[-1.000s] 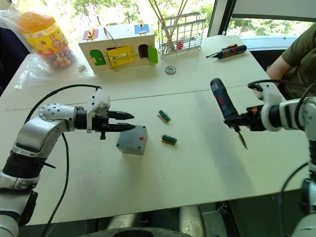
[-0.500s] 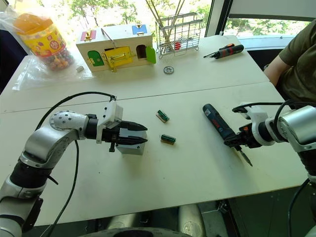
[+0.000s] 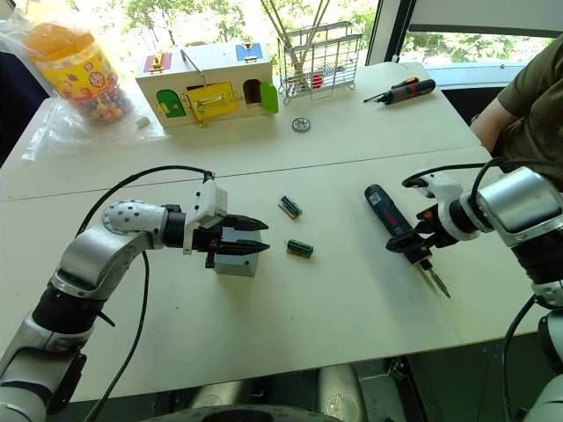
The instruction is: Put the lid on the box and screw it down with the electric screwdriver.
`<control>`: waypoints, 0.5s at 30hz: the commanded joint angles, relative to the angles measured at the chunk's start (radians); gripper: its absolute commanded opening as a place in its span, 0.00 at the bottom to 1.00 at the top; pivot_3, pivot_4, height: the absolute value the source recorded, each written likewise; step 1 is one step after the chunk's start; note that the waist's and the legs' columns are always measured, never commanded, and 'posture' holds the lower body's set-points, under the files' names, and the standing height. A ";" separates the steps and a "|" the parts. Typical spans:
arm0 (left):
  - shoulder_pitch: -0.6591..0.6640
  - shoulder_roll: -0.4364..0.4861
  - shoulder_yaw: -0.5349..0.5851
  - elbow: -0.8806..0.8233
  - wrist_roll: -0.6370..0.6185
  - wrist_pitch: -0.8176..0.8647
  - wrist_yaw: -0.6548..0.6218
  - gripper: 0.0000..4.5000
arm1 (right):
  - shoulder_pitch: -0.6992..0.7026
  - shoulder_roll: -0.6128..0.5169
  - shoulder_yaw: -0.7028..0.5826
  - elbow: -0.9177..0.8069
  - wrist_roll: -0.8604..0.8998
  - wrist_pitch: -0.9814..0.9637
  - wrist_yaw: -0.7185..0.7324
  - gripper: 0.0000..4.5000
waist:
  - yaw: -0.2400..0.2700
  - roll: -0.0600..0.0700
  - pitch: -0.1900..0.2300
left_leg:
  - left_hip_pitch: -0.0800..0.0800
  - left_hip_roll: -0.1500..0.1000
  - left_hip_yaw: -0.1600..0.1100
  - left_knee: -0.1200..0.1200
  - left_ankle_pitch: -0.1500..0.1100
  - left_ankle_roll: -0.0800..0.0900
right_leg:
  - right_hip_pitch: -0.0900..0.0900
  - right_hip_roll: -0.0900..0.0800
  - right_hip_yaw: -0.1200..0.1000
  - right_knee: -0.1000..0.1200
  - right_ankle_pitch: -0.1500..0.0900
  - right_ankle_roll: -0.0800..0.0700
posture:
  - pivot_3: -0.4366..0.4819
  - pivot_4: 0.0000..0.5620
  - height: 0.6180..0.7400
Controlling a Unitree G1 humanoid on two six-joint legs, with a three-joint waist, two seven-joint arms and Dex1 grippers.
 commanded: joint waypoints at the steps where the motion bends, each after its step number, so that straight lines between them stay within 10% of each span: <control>1: 0.012 -0.001 0.009 -0.036 -0.002 -0.014 0.012 0.41 | 0.010 -0.025 0.046 -0.035 -0.034 -0.009 0.033 0.99 | 0.000 0.000 0.000 | 0.000 0.000 0.000 0.000 0.000 0.000 | 0.000 0.000 0.000 0.000 0.000 0.000 | 0.48 0.27 1.00; 4: 0.019 -0.006 0.008 -0.039 -0.003 -0.014 0.022 0.41 | 0.019 -0.009 0.057 -0.034 -0.056 -0.014 0.034 0.99 | 0.001 0.000 0.000 | 0.000 0.000 0.000 0.000 0.000 0.000 | 0.000 0.000 0.000 0.000 0.000 0.000 | 0.48 0.27 1.00; 15: 0.005 -0.020 0.006 -0.010 0.009 -0.036 0.034 0.41 | 0.114 -0.048 0.128 -0.065 -0.157 -0.091 0.094 0.41 | 0.020 -0.003 -0.002 | 0.000 0.000 -0.002 0.000 0.000 0.000 | 0.001 0.000 -0.002 0.000 0.000 0.000 | 0.48 0.27 1.00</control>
